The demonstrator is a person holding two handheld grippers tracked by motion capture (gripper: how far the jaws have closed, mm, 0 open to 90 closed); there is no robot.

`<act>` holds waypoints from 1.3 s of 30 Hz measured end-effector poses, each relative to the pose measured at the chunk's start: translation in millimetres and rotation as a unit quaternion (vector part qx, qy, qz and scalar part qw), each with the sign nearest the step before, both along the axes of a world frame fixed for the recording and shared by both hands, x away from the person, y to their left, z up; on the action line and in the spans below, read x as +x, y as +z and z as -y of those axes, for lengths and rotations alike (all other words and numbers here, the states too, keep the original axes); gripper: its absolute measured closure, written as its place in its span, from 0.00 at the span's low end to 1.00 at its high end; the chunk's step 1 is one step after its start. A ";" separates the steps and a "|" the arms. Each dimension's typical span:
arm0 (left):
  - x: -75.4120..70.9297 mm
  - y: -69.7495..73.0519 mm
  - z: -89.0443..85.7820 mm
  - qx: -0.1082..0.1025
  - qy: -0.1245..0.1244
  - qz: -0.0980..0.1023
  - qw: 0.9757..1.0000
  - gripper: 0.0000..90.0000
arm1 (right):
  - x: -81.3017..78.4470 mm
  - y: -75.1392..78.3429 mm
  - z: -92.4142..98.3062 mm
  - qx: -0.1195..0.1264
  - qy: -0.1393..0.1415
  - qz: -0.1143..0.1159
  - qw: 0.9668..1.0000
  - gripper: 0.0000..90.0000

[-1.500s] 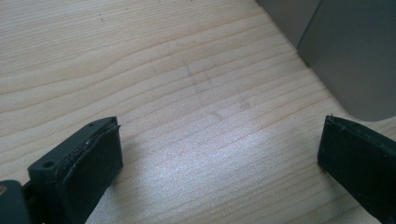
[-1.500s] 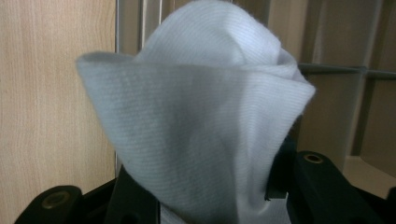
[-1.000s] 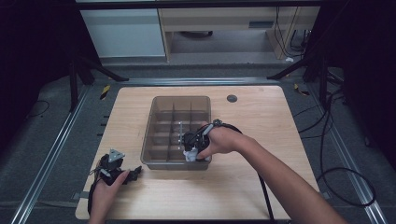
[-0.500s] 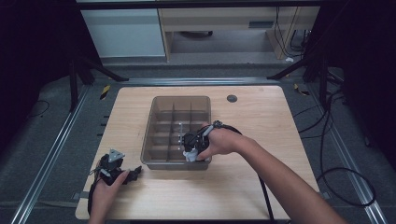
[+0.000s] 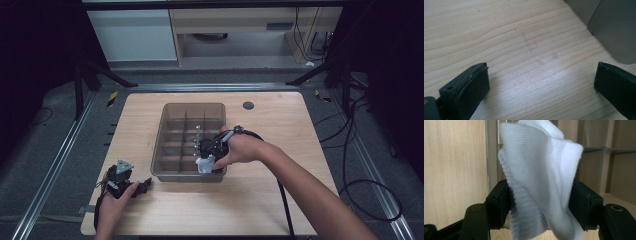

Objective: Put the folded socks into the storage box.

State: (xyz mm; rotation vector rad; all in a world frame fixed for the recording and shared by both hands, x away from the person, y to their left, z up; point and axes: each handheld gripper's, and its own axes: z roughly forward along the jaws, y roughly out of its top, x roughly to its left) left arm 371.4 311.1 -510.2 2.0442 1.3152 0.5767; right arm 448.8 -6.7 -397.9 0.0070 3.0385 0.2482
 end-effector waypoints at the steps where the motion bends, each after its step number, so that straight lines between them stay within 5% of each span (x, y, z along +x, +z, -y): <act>1: 0.0 0.0 0.0 0.000 0.000 0.000 1.000 0.00 | -0.3 1.8 1.0 0.004 0.002 0.003 1.000 0.41; 15: 0.0 -0.1 0.1 0.000 0.000 0.000 1.000 0.00 | -9.2 26.0 11.3 0.026 0.007 0.005 1.000 0.54; 29: 0.0 -0.1 0.2 0.000 0.001 0.000 1.000 0.00 | -7.6 43.0 10.2 0.052 0.004 0.002 0.999 0.86; 39: 0.0 0.0 0.2 0.000 0.001 0.000 1.000 0.00 | -8.5 49.8 11.4 0.055 0.006 -0.001 0.998 0.87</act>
